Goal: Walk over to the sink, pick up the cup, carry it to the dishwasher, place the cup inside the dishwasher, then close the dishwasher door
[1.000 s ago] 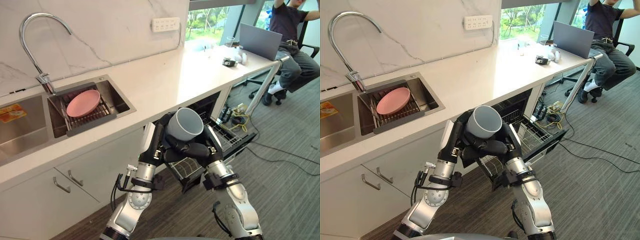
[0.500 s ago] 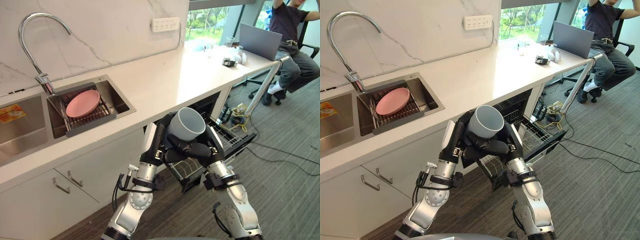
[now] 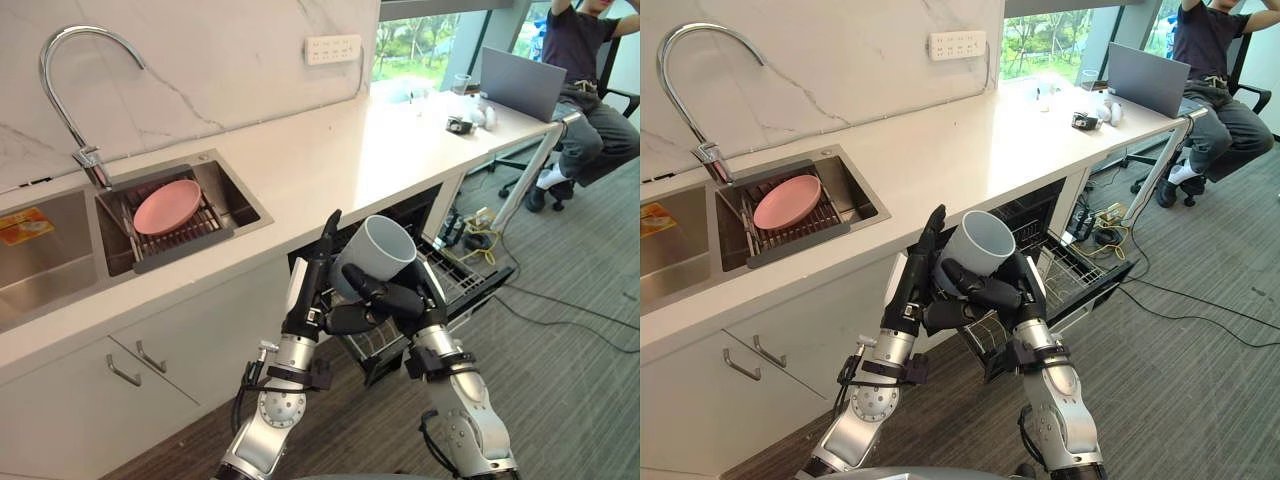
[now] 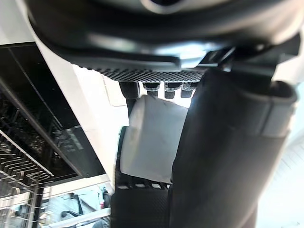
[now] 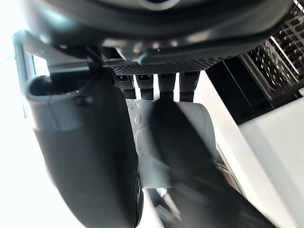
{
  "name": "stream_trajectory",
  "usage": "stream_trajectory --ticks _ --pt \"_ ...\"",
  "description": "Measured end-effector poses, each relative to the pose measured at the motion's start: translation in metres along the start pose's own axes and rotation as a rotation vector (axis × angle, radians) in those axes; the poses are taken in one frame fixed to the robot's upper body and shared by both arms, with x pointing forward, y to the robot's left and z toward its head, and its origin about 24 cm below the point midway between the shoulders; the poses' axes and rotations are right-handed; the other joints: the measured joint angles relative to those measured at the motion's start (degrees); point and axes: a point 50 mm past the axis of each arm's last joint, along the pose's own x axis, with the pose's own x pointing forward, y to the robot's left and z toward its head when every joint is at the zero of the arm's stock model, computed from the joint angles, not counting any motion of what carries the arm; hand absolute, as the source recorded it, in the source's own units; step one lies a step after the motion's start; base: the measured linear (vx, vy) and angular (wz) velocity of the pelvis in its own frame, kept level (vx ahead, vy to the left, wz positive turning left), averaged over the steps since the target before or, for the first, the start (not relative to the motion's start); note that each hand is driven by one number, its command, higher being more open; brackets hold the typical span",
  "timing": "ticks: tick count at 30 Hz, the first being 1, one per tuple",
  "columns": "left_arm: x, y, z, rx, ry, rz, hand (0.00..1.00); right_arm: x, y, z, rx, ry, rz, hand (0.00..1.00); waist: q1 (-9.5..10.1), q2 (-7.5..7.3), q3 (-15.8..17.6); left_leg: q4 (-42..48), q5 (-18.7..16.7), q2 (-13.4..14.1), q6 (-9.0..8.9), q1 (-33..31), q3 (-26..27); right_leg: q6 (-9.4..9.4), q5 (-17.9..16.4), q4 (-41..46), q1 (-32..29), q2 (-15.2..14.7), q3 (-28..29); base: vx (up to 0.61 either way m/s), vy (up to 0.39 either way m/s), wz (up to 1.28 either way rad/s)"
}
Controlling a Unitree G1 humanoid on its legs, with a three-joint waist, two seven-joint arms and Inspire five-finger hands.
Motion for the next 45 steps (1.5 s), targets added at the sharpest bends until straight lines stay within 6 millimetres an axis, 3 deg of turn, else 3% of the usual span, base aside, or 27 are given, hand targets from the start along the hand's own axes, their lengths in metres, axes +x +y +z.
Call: stream_trajectory --ticks 4,8,13,17,19,21,22,24,26,29,32,35,40,45 --pt "-0.02 0.028 -0.029 0.013 0.184 0.132 1.0 -0.006 -0.036 0.019 -0.033 -0.081 -0.219 0.0 -0.05 0.0 0.0 -0.02 0.03 -0.1 0.04 -0.19 -0.35 0.0 -0.01 0.0 0.06 -0.13 -0.46 0.0 0.0 0.04" --pt "-0.024 0.039 -0.034 -0.002 0.222 0.208 1.0 -0.009 -0.048 0.027 -0.057 -0.103 -0.297 0.0 -0.02 0.0 0.01 0.01 0.17 -0.15 0.14 -0.58 -1.01 0.0 -0.01 0.0 0.23 -0.25 -1.29 -0.01 -0.001 0.09" --pt "-0.029 0.042 -0.037 -0.025 0.25 0.236 1.0 -0.007 -0.055 0.02 -0.109 -0.049 -0.316 0.0 0.13 -0.01 0.0 -0.01 0.42 -0.3 0.21 -1.05 -2.26 0.01 -0.02 0.0 0.64 -0.48 -2.4 -0.04 -0.002 0.12" --pt "-0.046 0.05 -0.062 -0.089 0.403 0.3 1.0 -0.008 -0.078 0.011 -0.276 0.072 -0.378 0.0 1.27 -0.02 0.01 -0.4 1.05 -0.5 0.39 -1.42 -3.64 0.05 -0.06 -0.02 1.17 -0.71 -3.53 -0.03 -0.002 0.18" --pt "-0.071 0.057 -0.088 -0.156 0.583 0.353 1.0 -0.009 -0.092 0.008 -0.38 0.127 -0.409 0.0 1.57 -0.04 0.02 -0.5 1.57 -0.55 0.43 -1.9 -5.01 0.09 -0.1 -0.04 1.57 -0.77 -4.87 -0.03 -0.009 0.28" --pt "-0.11 0.065 -0.113 -0.167 0.787 0.402 1.0 -0.006 -0.102 0.004 -0.461 0.185 -0.418 0.0 1.58 -0.16 0.14 -0.96 2.16 -0.64 0.38 -2.42 -6.09 0.1 -0.11 -0.06 1.56 -0.81 -6.01 -0.04 -0.012 0.28" --pt "-0.135 0.069 -0.123 -0.155 0.886 0.42 1.0 -0.006 -0.108 0.001 -0.489 0.219 -0.427 0.0 1.7 -0.39 0.34 -1.47 2.62 -0.7 0.38 -2.7 -6.71 0.11 -0.12 -0.07 1.52 -0.83 -6.61 -0.04 -0.01 0.25" --pt "-0.163 0.076 -0.129 -0.129 0.998 0.439 1.0 -0.004 -0.119 -0.002 -0.531 0.277 -0.443 0.0 2.38 -0.87 1.31 -2.15 3.47 -0.86 0.4 -3.65 -7.79 0.12 -0.15 -0.09 1.17 -0.93 -7.69 -0.06 -0.011 0.31" --pt "-0.179 0.085 -0.133 -0.11 1.059 0.444 1.0 0.001 -0.132 -0.001 -0.557 0.327 -0.466 0.0 3.61 -1.23 2.49 -2.33 4.51 -1.14 0.54 -5.67 -9.37 0.01 -0.06 -0.09 0.04 -1.18 -8.97 -0.08 -0.011 0.4" --pt "-0.192 0.093 -0.138 -0.099 1.117 0.439 1.0 0.022 -0.154 0.011 -0.61 0.388 -0.508 0.0 5.76 -0.81 5.89 -2.74 6.47 -1.74 0.88 -9.51 -11.7 -0.28 0.82 -0.08 -2.48 -1.69 -10.72 -0.1 -0.004 0.36" --pt "-0.2 0.093 -0.14 -0.107 1.153 0.441 1.0 0.04 -0.161 0.023 -0.613 0.402 -0.528 0.0 7.22 -0.39 8.8 -2.77 7.45 -2.29 1.25 -11.42 -12.99 -0.34 1.48 -0.07 -3.49 -2.09 -11.75 -0.04 0.001 0.24" --pt "-0.185 0.096 -0.142 -0.119 1.105 0.436 1.0 0.06 -0.163 0.042 -0.616 0.385 -0.522 0.0 8.5 -0.25 12.13 -2.35 8.01 -3.23 1.7 -13.2 -14.17 -0.22 2.06 -0.06 -4.29 -2.92 -12.7 -0.03 0.008 0.18" --pt "-0.168 0.097 -0.143 -0.126 1.06 0.421 1.0 0.081 -0.16 0.069 -0.638 0.337 -0.496 0.0 9.05 0.12 16.39 -1.69 8.53 -4.63 2.42 -15.93 -15.66 -0.14 2.68 -0.03 -5.68 -4.12 -13.99 -0.01 0.013 0.17" --pt "-0.139 0.099 -0.143 -0.154 0.984 0.404 1.0 0.107 -0.156 0.124 -0.681 0.26 -0.483 0.0 10.57 1.61 21.52 -0.01 8.77 -4.74 2.64 -20.34 -16.58 -0.19 2.88 1.92 -9.67 -4.59 -14.19 -0.02 0.009 0.07"
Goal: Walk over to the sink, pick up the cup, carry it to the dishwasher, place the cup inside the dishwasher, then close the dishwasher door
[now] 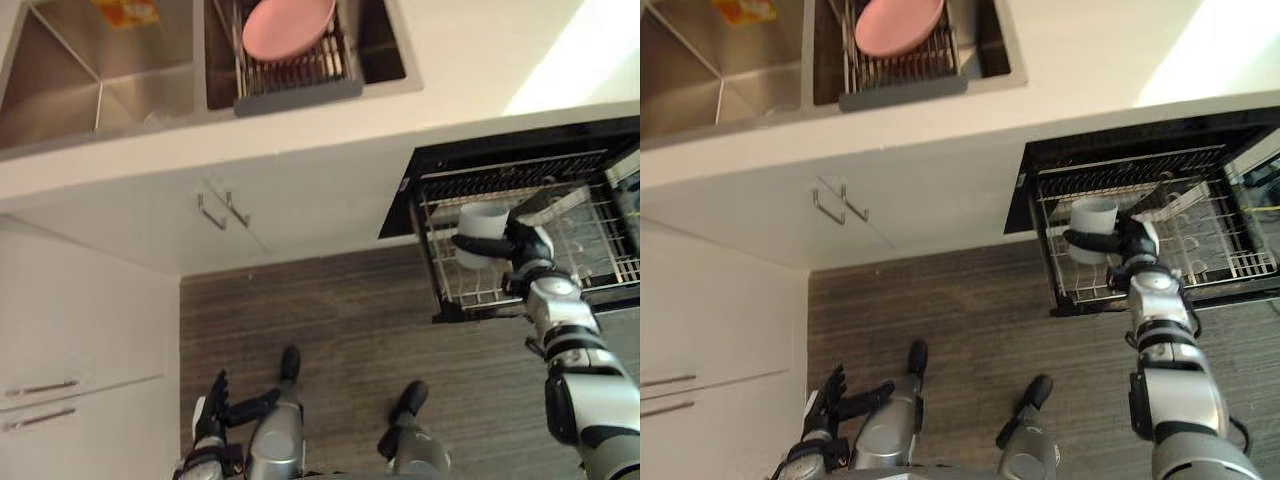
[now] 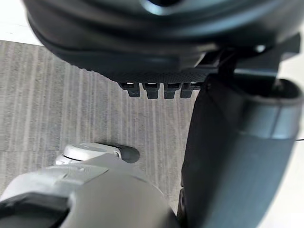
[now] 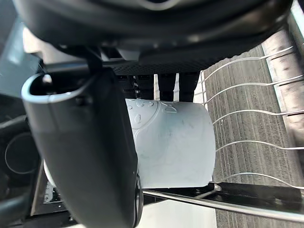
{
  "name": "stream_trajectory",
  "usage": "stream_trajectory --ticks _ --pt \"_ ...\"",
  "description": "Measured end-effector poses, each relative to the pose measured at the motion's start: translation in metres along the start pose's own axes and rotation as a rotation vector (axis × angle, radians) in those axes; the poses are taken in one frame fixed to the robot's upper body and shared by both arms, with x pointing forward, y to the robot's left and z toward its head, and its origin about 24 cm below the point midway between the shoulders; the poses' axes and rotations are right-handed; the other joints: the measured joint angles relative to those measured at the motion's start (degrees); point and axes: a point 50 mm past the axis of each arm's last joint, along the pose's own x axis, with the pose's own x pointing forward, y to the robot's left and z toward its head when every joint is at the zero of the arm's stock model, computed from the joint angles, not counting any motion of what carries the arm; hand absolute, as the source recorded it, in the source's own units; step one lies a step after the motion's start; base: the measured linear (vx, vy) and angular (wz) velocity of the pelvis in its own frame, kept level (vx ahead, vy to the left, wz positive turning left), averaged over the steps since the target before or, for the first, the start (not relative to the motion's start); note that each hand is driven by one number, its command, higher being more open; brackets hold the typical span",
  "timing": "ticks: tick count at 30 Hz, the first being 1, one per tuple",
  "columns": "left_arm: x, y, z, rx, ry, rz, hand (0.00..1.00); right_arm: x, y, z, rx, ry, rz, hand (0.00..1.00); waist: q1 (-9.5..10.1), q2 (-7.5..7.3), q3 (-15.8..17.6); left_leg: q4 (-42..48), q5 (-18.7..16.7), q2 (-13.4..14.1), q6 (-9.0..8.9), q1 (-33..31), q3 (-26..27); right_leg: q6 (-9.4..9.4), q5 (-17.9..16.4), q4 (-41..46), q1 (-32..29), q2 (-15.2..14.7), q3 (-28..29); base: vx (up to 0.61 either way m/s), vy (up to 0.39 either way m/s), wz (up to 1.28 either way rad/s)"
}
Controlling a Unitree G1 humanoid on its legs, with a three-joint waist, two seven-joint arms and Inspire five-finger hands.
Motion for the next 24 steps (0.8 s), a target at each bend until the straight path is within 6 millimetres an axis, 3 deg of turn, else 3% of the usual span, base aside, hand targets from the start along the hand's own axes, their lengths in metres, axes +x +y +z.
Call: stream_trajectory --ticks 4,6,14,15,24 --pt "0.004 -0.004 0.01 -0.022 -0.03 -0.019 1.0 0.004 -0.02 0.036 -0.014 -0.055 -0.033 0.0 0.5 1.04 2.58 1.05 0.06 -0.1 0.09 -2.57 -0.9 -0.19 -0.15 1.82 -2.31 -0.42 -0.39 -0.02 0.011 0.09" --pt "0.006 -0.005 0.015 -0.032 -0.04 -0.027 1.0 0.004 -0.028 0.044 -0.019 -0.049 -0.056 0.0 0.63 1.78 3.37 1.53 0.08 -0.19 0.12 -3.62 -1.6 -0.35 -0.28 2.76 -3.06 -0.66 -0.78 -0.02 0.018 0.14" --pt "0.007 -0.009 0.018 -0.048 -0.035 -0.073 1.0 0.005 -0.042 0.055 -0.021 0.011 -0.078 0.0 2.06 4.43 4.77 2.71 0.37 -1.16 0.53 -7.27 -2.53 -0.36 -2.04 6.24 -6.94 -2.36 -1.54 -0.03 0.003 0.07" --pt "0.007 -0.01 0.018 -0.059 -0.033 -0.079 1.0 0.005 -0.042 0.057 -0.013 0.015 -0.067 1.0 2.04 4.74 4.96 2.82 0.37 -1.26 0.53 -7.5 -2.61 -0.33 -2.24 6.43 -7.12 -2.49 -1.6 -0.05 -0.018 0.04" --pt "0.007 -0.014 0.018 -0.084 -0.029 -0.123 1.0 0.005 -0.045 0.073 -0.034 -0.011 -0.034 1.0 2.15 5.53 5.28 3.45 0.41 -1.48 0.57 -8.18 -3.57 -0.18 -4.98 11.1 -8.82 -3.83 -1.95 -0.04 -0.033 0.05"
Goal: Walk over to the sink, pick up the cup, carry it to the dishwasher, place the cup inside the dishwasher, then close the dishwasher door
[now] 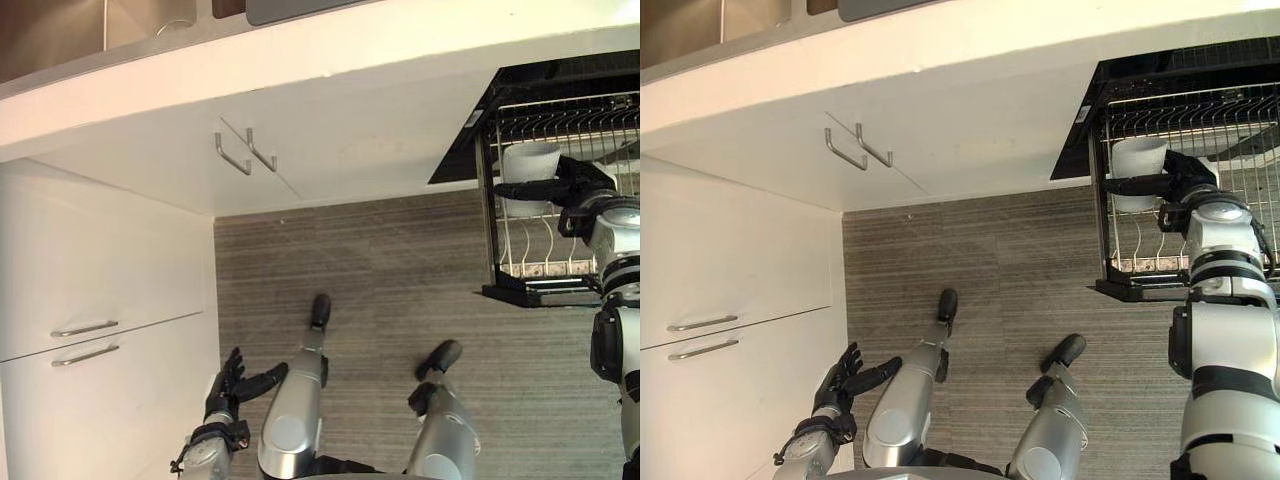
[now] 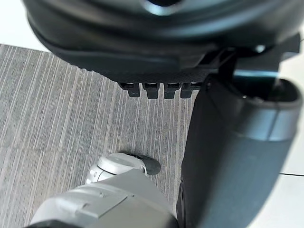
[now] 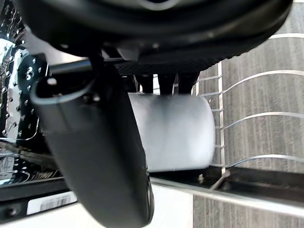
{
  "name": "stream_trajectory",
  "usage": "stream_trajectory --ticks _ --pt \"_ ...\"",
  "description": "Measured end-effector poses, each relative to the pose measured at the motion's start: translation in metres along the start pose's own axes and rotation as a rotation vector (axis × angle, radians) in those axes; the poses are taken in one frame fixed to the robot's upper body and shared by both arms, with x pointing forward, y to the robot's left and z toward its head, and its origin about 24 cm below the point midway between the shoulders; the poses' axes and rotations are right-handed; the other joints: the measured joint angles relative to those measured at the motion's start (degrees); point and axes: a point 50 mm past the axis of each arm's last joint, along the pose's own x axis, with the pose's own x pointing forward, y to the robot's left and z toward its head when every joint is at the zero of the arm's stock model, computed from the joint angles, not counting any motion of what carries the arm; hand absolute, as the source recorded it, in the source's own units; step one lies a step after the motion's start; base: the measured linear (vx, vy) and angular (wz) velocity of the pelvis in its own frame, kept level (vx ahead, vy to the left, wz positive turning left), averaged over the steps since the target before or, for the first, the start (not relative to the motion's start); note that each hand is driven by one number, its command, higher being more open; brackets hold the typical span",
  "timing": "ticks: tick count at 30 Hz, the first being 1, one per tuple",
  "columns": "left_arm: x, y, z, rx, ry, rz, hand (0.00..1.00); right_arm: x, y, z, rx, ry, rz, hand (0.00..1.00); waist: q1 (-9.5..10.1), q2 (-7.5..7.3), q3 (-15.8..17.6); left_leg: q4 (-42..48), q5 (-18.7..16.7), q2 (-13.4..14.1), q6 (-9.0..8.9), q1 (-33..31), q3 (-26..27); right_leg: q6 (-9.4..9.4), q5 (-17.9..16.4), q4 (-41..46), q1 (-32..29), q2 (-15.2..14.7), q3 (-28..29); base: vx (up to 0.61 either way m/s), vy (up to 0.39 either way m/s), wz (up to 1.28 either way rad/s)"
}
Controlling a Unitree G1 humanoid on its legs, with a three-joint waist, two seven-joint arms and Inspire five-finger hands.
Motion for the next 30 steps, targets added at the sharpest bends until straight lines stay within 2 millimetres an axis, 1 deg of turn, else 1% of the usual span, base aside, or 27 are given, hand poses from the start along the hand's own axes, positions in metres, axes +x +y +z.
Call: stream_trajectory --ticks 1,6,10,11,13,14,15,16,17,18,19,20,21,22,23,24,26,27,29,30 --pt "0.0 0.0 0.0 0.0 0.0 -0.003 1.0 0.0 0.0 0.001 0.0 -0.002 -0.001 1.0 0.0 0.0 0.0 0.0 0.01 -0.01 0.01 0.0 -0.02 0.0 -0.04 0.06 0.0 -0.03 -0.02 -0.03 -0.032 0.04" --pt "0.0 -0.001 0.0 -0.001 0.001 -0.014 1.0 0.0 -0.002 0.018 0.013 -0.046 -0.009 1.0 -0.07 -0.01 0.0 -0.03 0.09 -0.03 0.11 0.52 -0.03 0.0 -0.06 0.12 0.55 -0.09 -0.09 -0.03 -0.028 0.0" --pt "0.0 -0.001 -0.001 0.004 0.005 -0.016 1.0 -0.002 -0.008 0.023 0.031 -0.077 -0.02 1.0 -0.15 -0.09 -0.01 -1.06 0.3 0.24 0.03 2.58 0.05 0.0 -0.06 -0.55 2.55 0.34 -0.32 -0.05 -0.034 -0.01" --pt "0.0 0.0 -0.001 0.005 0.006 -0.015 1.0 -0.003 -0.008 0.025 0.044 -0.109 -0.013 1.0 -0.27 -0.31 -0.12 -2.31 0.79 0.52 -0.11 3.73 0.22 -0.01 -0.05 -0.92 3.09 0.69 -0.27 -0.03 -0.047 -0.12" --pt "-0.001 0.004 -0.004 0.008 0.02 -0.003 1.0 -0.006 -0.005 0.025 0.024 -0.166 0.011 1.0 -0.36 -1.2 -0.55 -4.16 1.36 1.2 -0.42 5.5 0.96 -0.03 -0.03 -1.42 3.71 1.39 0.24 -0.01 -0.056 -0.19" --pt "-0.002 0.008 -0.006 0.014 0.029 0.009 1.0 -0.008 -0.002 0.022 0.001 -0.196 0.031 1.0 -0.41 -2.04 -1.04 -5.39 1.61 1.64 -0.56 6.87 1.51 -0.04 -0.04 -1.75 4.29 1.88 0.64 0.03 -0.066 -0.21" --pt "-0.003 0.011 -0.008 0.018 0.04 0.022 1.0 -0.011 0.001 0.015 -0.006 -0.209 0.058 1.0 -0.93 -2.92 -1.73 -6.32 1.72 1.92 -0.62 8.1 1.85 -0.05 -0.04 -2.16 5.02 2.26 0.94 0.04 -0.062 -0.18" --pt "-0.004 0.013 -0.01 0.018 0.047 0.029 1.0 -0.013 0.003 0.01 -0.003 -0.215 0.072 1.0 -1.32 -3.48 -2.18 -6.77 1.74 2.01 -0.65 8.71 1.99 -0.04 -0.05 -2.34 5.39 2.38 1.1 0.07 -0.051 -0.1" --pt "-0.006 0.016 -0.015 0.017 0.063 0.048 1.0 -0.017 0.011 -0.002 0.03 -0.228 0.106 1.0 -2.42 -4.97 -3.49 -7.34 1.75 2.0 -0.69 9.4 2.12 -0.04 -0.04 -3.0 6.08 2.52 1.17 0.06 -0.031 -0.03" --pt "-0.007 0.021 -0.019 0.022 0.079 0.071 1.0 -0.022 0.02 -0.02 0.079 -0.229 0.143 1.0 -3.49 -6.5 -4.9 -7.82 1.72 1.95 -0.69 10.2 2.25 -0.04 -0.03 -3.69 6.93 2.63 1.1 0.07 -0.027 -0.02" --pt "-0.008 0.023 -0.02 0.03 0.087 0.079 1.0 -0.025 0.024 -0.031 0.1 -0.224 0.161 1.0 -3.88 -7.25 -5.55 -7.88 1.66 1.93 -0.67 10.62 2.32 -0.04 -0.03 -3.86 7.33 2.64 1.12 0.07 -0.02 -0.03" --pt "-0.009 0.026 -0.022 0.044 0.096 0.091 1.0 -0.033 0.034 -0.049 0.142 -0.216 0.195 1.0 -4.7 -8.66 -6.42 -7.88 1.39 1.87 -0.67 11.73 2.62 -0.03 -0.03 -4.38 8.52 2.68 1.22 0.06 -0.022 -0.1" --pt "-0.01 0.031 -0.024 0.05 0.106 0.11 1.0 -0.042 0.046 -0.067 0.194 -0.212 0.227 1.0 -5.12 -9.71 -7.42 -7.88 1.0 1.87 -0.66 12.85 3.19 -0.03 -0.04 -4.9 9.59 2.77 1.5 0.04 -0.02 -0.14" --pt "-0.011 0.033 -0.027 0.049 0.118 0.12 1.0 -0.048 0.051 -0.075 0.222 -0.212 0.24 1.0 -5.27 -10.02 -8.09 -7.88 0.78 1.87 -0.59 13.31 3.35 -0.01 -0.05 -5.23 10.05 2.83 1.67 0.01 -0.016 -0.15" --pt "-0.012 0.035 -0.03 0.043 0.128 0.134 1.0 -0.059 0.061 -0.088 0.268 -0.217 0.257 1.0 -5.6 -10.36 -9.17 -7.88 0.48 1.84 -0.66 13.95 3.51 0.05 -0.09 -5.56 10.66 2.87 1.83 0.0 -0.015 -0.11" --pt "-0.017 0.038 -0.036 0.028 0.144 0.163 1.0 -0.074 0.076 -0.102 0.328 -0.225 0.287 1.0 -6.33 -10.6 -10.97 -8.17 -0.12 1.85 -0.9 14.71 3.95 0.6 -0.74 -5.54 11.16 2.85 1.88 0.0 -0.017 -0.13" --pt "-0.026 0.042 -0.05 -0.011 0.176 0.211 1.0 -0.103 0.095 -0.123 0.4 -0.237 0.336 1.0 -6.89 -10.34 -12.97 -8.79 -0.6 1.93 -1.0 16.69 4.33 1.13 -2.05 -5.16 12.5 2.78 2.08 0.01 -0.027 -0.04" --pt "-0.035 0.044 -0.06 -0.036 0.195 0.25 1.0 -0.125 0.105 -0.138 0.442 -0.228 0.366 1.0 -7.39 -10.11 -14.32 -8.74 -1.1 1.94 -0.96 17.79 3.88 1.74 -3.15 -4.48 13.78 2.61 1.75 0.03 -0.033 0.21" --pt "-0.046 0.05 -0.071 -0.042 0.22 0.297 1.0 -0.152 0.112 -0.161 0.498 -0.18 0.377 1.0 -8.43 -10.14 -15.98 -7.02 -2.12 1.71 -0.79 17.96 1.99 2.45 -5.5 -2.6 15.6 2.25 0.83 0.04 -0.046 0.49" --pt "-0.05 0.053 -0.075 -0.052 0.226 0.318 1.0 -0.162 0.113 -0.173 0.528 -0.152 0.359 1.0 -8.48 -10.24 -16.05 -4.42 -3.28 1.5 -0.85 17.67 0.73 2.81 -6.94 -1.64 17.16 2.24 0.78 0.04 -0.059 0.61"
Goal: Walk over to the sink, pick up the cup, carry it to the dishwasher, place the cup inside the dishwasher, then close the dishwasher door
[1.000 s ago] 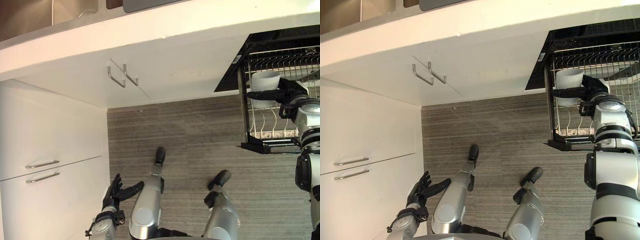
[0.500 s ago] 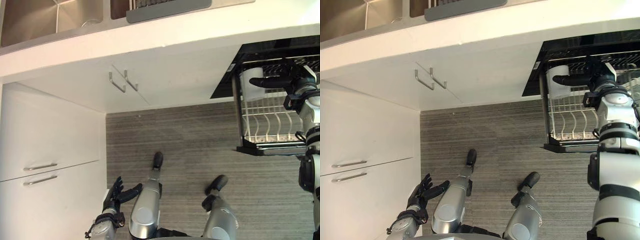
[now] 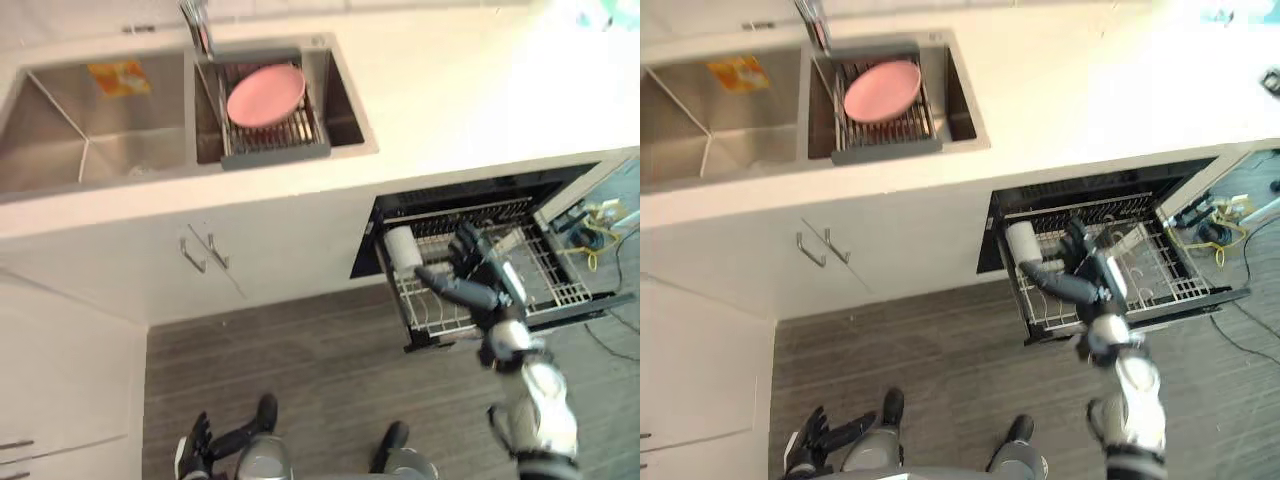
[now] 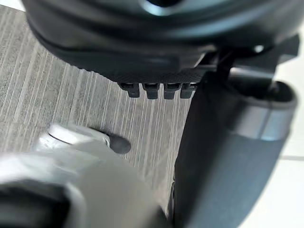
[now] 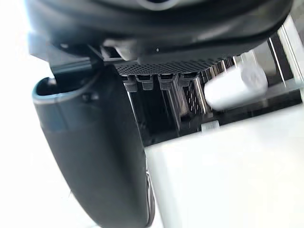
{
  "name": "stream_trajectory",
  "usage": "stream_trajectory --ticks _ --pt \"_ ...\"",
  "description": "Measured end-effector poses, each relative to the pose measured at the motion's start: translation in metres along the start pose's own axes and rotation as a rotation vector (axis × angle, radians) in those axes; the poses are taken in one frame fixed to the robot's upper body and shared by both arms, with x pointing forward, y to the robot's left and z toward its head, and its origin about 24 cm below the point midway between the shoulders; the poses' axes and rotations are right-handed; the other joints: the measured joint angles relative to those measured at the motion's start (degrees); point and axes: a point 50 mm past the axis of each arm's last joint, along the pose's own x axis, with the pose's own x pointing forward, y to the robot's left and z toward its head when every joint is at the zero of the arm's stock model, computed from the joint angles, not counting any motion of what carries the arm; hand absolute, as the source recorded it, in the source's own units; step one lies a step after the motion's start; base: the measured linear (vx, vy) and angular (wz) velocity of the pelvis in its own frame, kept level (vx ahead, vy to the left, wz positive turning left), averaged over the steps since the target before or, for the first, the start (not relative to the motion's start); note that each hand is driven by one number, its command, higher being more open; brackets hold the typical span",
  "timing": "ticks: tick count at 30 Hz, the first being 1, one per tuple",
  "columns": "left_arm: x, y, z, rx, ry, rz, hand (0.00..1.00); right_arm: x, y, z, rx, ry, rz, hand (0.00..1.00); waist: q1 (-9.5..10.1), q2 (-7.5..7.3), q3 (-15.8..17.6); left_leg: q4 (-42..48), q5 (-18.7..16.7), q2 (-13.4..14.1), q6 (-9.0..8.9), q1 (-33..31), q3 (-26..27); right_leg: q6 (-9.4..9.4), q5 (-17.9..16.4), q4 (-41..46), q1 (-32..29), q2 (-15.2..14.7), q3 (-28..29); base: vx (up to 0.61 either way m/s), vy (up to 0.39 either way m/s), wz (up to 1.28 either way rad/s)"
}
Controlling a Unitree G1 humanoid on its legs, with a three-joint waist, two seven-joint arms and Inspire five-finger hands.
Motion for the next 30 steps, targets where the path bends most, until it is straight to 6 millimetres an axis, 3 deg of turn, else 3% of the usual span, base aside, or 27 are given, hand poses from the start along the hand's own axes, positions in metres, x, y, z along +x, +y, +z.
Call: stream_trajectory --ticks 2,4,8,11,12,14,15,16,17,18,21,30 --pt "-0.005 0.005 -0.009 -0.027 0.013 0.028 1.0 -0.007 -0.004 -0.004 0.04 -0.008 -0.047 1.0 0.06 0.11 -1.16 2.95 -1.32 -0.33 0.4 -1.3 -1.03 0.44 -0.65 0.39 1.21 -0.09 -0.68 0.02 -0.034 0.5" --pt "-0.008 0.005 -0.016 -0.055 0.024 0.053 1.0 -0.012 -0.013 0.009 0.036 -0.077 -0.108 1.0 -0.03 0.35 -2.36 4.39 -1.57 -0.94 0.39 -2.62 -0.86 0.07 -0.27 0.49 2.08 -0.6 -2.58 0.03 0.011 0.49" --pt "-0.02 0.012 -0.038 -0.003 0.079 0.088 1.0 -0.011 -0.026 0.056 0.002 -0.349 -0.191 1.0 0.59 -0.17 -2.63 6.16 -4.55 -3.15 1.61 -0.47 4.41 1.4 -2.21 4.53 3.23 -4.99 -1.62 0.02 0.088 0.0" --pt "-0.022 0.016 -0.044 0.034 0.101 0.123 1.0 -0.016 -0.026 0.072 -0.018 -0.459 -0.222 1.0 -0.57 -0.66 -3.38 7.47 -5.93 -4.17 2.59 0.84 8.7 -0.8 -2.63 11.07 2.34 -9.42 -1.82 0.03 0.092 -0.01" --pt "-0.023 0.017 -0.046 0.036 0.11 0.131 1.0 -0.017 -0.026 0.069 -0.006 -0.449 -0.237 1.0 -1.13 -0.43 -3.56 6.4 -5.79 -3.89 2.93 1.96 8.65 -4.8 -0.83 15.95 0.08 -9.83 0.37 0.04 0.111 0.0" --pt "-0.023 0.019 -0.046 0.046 0.109 0.139 1.0 -0.021 -0.026 0.062 0.007 -0.429 -0.256 1.0 -1.54 -0.34 -4.56 4.49 -5.13 -3.39 3.63 2.85 8.37 -8.47 1.88 19.75 -3.22 -8.42 7.24 0.06 0.09 0.09" --pt "-0.022 0.022 -0.044 0.067 0.108 0.139 1.0 -0.026 -0.025 0.056 0.015 -0.407 -0.273 1.0 -2.51 -0.5 -4.92 2.98 -4.22 -3.03 4.16 3.38 6.69 -7.81 0.32 20.86 -4.66 -5.67 13.19 0.15 -0.026 0.56" --pt "-0.018 0.026 -0.037 0.101 0.096 0.131 1.0 -0.031 -0.025 0.053 0.022 -0.397 -0.298 1.0 -3.76 -1.06 -5.24 1.6 -3.17 -2.02 4.26 3.4 4.33 -5.24 -4.65 19.39 -4.26 0.59 17.55 0.14 -0.093 0.69" --pt "-0.016 0.026 -0.035 0.109 0.093 0.126 1.0 -0.033 -0.024 0.053 0.024 -0.402 -0.306 1.0 -4.22 -1.16 -5.31 1.03 -2.61 -1.75 4.02 3.38 3.56 -4.67 -6.22 17.25 -4.02 3.68 18.53 0.14 -0.145 0.6" --pt "-0.013 0.022 -0.031 0.118 0.089 0.113 1.0 -0.033 -0.021 0.059 0.019 -0.429 -0.305 1.0 -4.26 -1.44 -5.43 0.46 -1.91 -2.02 3.39 3.33 3.45 -5.63 -7.08 11.19 -3.61 7.7 17.77 0.1 -0.104 0.09" --pt "-0.011 0.018 -0.026 0.122 0.074 0.097 1.0 -0.026 -0.015 0.07 0.014 -0.486 -0.277 1.0 -4.21 -1.23 -5.84 -0.5 -1.78 -2.97 3.16 3.29 5.11 -5.94 -6.99 3.14 -0.34 8.17 17.09 0.1 -0.051 -0.11" --pt "-0.012 0.013 -0.026 0.154 0.062 0.07 1.0 -0.028 -0.014 0.066 0.019 -0.483 -0.291 1.0 -4.15 -0.34 -6.28 -4.34 -1.05 -1.59 2.09 8.5 7.23 -6.25 -5.89 -0.98 4.29 10.02 18.53 0.01 -0.03 -0.1"
